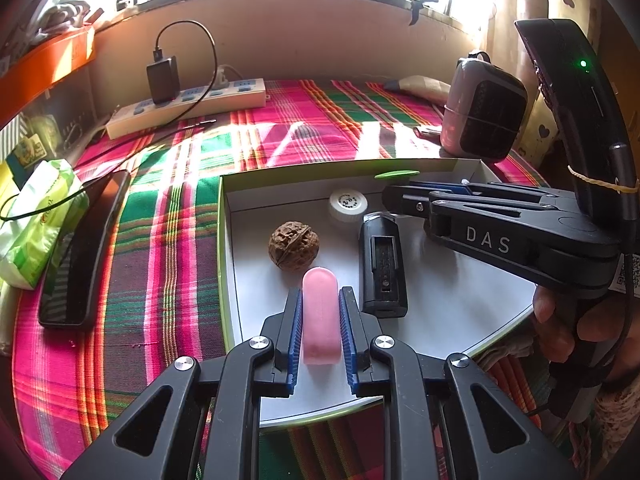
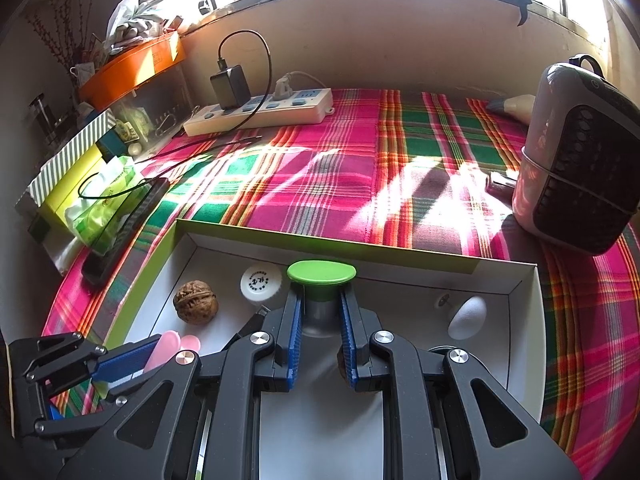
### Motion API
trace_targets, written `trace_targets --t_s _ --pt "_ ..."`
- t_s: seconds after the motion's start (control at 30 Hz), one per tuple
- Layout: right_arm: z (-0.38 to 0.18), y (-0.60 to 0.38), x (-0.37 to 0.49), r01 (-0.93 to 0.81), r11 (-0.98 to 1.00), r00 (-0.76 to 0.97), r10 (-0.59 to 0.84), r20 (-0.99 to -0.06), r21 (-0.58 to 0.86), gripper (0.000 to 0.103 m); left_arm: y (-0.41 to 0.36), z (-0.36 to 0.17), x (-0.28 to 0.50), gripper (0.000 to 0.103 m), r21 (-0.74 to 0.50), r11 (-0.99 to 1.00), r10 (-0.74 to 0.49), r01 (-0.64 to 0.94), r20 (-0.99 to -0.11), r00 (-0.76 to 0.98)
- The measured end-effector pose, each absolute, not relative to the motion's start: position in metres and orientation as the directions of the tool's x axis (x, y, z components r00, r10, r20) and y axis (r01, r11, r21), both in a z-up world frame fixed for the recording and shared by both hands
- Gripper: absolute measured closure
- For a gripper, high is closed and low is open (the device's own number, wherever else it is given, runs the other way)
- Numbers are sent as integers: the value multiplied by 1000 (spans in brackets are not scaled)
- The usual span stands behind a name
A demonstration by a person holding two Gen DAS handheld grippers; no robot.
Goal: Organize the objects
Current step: 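Lower the pink case and mushroom object into the box lid, open both grippers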
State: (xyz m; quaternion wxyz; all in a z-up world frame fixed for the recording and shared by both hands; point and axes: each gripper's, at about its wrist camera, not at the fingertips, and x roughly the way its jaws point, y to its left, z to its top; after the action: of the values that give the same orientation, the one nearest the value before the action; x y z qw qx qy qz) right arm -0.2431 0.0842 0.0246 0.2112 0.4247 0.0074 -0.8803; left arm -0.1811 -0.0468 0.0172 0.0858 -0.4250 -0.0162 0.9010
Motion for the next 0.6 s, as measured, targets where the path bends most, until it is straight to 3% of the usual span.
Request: trace_targets --t_s 0.6 --pt "29 83 -231 383 -909 -559 -370 -742 165 65 -50 21 -173 79 -102 -986 161 -129 -756 -635"
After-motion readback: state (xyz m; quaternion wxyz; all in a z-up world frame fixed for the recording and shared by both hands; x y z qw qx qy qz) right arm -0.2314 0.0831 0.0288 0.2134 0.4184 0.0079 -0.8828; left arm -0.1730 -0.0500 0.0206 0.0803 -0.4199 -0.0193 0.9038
